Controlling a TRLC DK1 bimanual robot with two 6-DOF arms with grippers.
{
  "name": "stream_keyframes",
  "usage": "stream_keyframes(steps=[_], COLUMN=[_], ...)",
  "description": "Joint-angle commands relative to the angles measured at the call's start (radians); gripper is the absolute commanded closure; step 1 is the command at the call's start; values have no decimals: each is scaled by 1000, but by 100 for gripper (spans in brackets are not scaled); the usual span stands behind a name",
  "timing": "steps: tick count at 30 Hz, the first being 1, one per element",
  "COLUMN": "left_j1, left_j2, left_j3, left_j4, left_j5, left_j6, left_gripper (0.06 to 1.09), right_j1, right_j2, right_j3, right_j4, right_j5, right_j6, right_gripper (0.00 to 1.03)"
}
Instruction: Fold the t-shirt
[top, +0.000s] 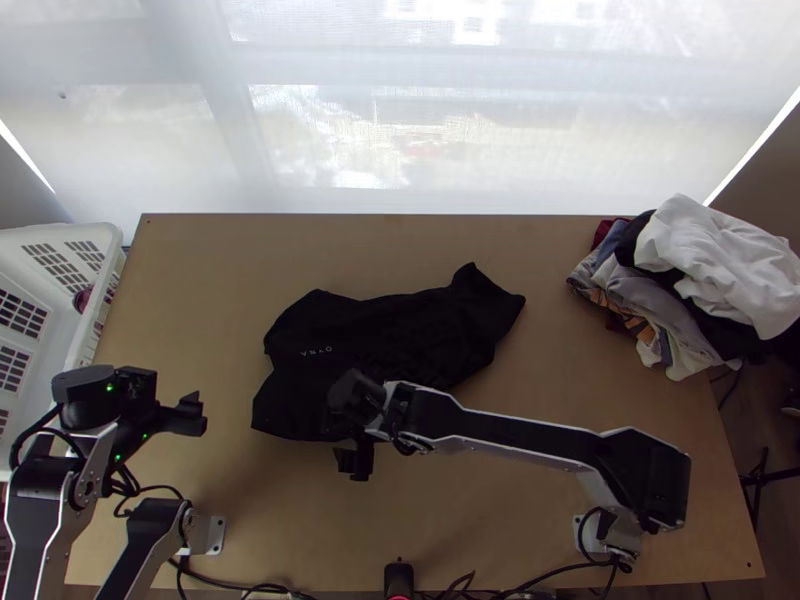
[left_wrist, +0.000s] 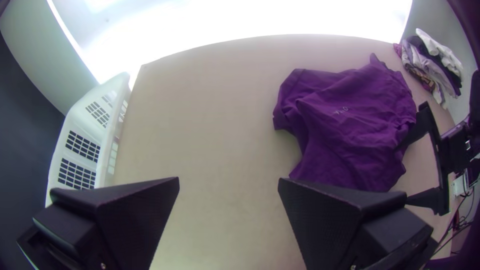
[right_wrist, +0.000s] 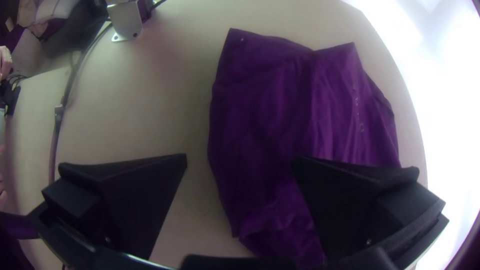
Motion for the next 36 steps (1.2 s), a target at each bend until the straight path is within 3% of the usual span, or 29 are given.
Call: stream_keyframes(steps=[1, 6, 9, 11, 19, 36], left_j1=[-3, -10, -13, -13, -52, -305], left_j2=[-7, 8, 23, 31, 45, 318], left_j3=[-31, -37, -37, -36, -36, -8], left_j4=[7, 22, 41, 45, 67, 283], left_j5=[7, 10, 15, 24, 35, 33], left_j6=[2, 10, 11, 11, 0, -102], left_gripper=[12, 12, 12, 12, 12, 12], right_j1=[6, -21, -52, -75, -219, -695], right_j2=[118, 155, 153, 130, -99, -658], right_j3=[56, 62, 56, 47, -13, -346], right_j4=[20, 30, 30, 30, -85, -287], right_j5=[2, 3, 9, 29, 32, 31], right_j6=[4, -1, 4, 4, -2, -110], right_gripper=[18, 58, 89, 100, 100, 100])
